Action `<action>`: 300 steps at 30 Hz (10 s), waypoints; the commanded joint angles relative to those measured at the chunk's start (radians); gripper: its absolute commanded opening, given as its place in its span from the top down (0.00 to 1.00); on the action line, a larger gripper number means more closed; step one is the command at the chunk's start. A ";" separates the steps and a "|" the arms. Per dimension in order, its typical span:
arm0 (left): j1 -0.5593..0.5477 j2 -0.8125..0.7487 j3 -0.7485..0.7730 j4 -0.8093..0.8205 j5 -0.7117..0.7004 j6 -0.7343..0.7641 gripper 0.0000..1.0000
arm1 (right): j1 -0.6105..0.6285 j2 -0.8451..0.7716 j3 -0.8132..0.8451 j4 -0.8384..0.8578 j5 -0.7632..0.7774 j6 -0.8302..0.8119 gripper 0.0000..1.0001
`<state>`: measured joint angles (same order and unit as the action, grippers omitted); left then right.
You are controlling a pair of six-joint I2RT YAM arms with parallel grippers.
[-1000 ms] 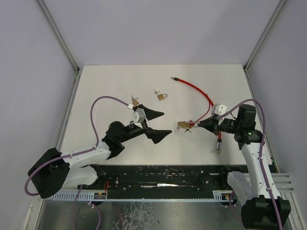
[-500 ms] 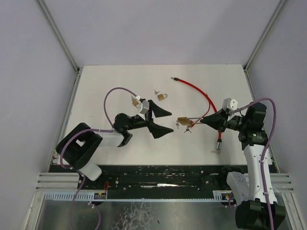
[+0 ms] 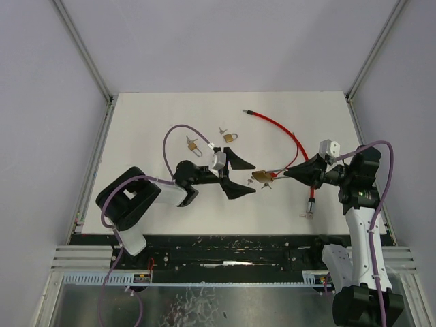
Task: Lock with the key
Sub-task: Lock the lock.
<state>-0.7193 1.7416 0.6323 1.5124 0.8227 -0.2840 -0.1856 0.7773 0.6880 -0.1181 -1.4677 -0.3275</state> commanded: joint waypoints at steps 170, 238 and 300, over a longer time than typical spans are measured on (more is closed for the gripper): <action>-0.127 -0.079 0.112 -0.558 -0.119 0.464 1.00 | 0.078 0.061 -0.007 -0.546 0.257 -0.840 0.67; -0.164 -0.085 0.089 -0.566 -0.006 0.762 1.00 | 0.259 0.113 0.011 -0.563 0.357 -0.851 1.00; -0.178 -0.072 0.115 -0.602 0.039 0.786 1.00 | 0.250 0.177 -0.027 -0.447 0.398 -0.757 1.00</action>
<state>-0.8429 1.6936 0.7105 0.6941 0.7174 0.4667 0.0521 0.9417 0.6636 -0.6548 -1.0657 -1.0809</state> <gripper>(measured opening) 0.166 0.039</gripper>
